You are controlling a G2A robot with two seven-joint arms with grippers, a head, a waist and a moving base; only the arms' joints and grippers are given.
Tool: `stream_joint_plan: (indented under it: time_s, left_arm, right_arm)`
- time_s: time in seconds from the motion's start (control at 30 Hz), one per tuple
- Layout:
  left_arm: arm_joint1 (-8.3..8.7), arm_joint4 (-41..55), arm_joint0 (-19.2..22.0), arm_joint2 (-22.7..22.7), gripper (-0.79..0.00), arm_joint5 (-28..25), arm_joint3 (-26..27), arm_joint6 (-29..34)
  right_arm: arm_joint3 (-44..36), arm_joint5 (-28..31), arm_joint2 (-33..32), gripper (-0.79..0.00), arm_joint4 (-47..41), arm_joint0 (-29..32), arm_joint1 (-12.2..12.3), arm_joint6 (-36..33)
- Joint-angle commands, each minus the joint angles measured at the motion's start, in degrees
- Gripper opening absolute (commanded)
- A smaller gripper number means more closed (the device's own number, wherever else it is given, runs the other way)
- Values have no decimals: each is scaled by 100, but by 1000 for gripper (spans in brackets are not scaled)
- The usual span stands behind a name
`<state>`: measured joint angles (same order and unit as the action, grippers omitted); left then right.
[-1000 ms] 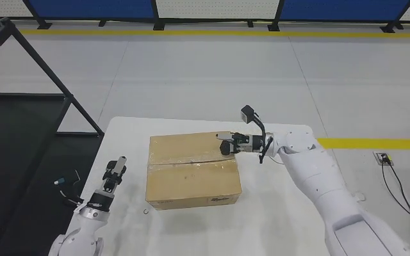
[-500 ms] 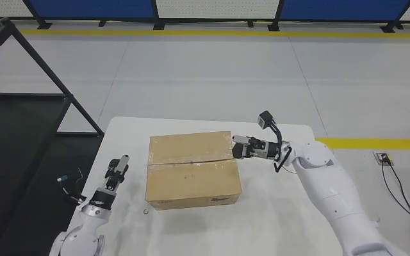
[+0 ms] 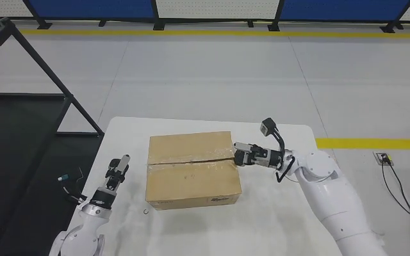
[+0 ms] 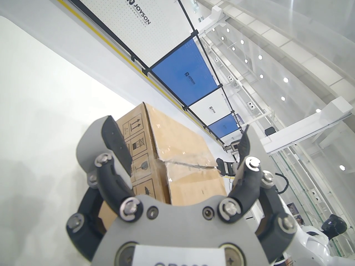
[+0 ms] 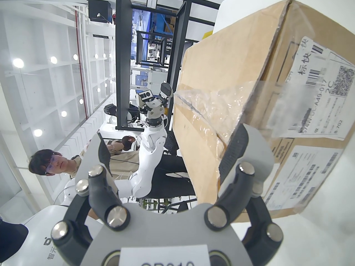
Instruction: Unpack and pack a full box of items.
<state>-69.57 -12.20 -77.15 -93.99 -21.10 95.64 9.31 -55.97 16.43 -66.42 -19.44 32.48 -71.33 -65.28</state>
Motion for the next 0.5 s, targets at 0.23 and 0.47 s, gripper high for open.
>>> stream_joint_plan:
  time_s: [0.23,0.47]
  left_arm:
    - [20,127,3,-173,0,-3,-30,1]
    - [49,367,-16,-504,0,-49,-71,-44]
  right_arm:
    - [-487,1185,-725,0,-147,469,171,665]
    - [-1175,2001,-1321,0,-348,1202,298,1194]
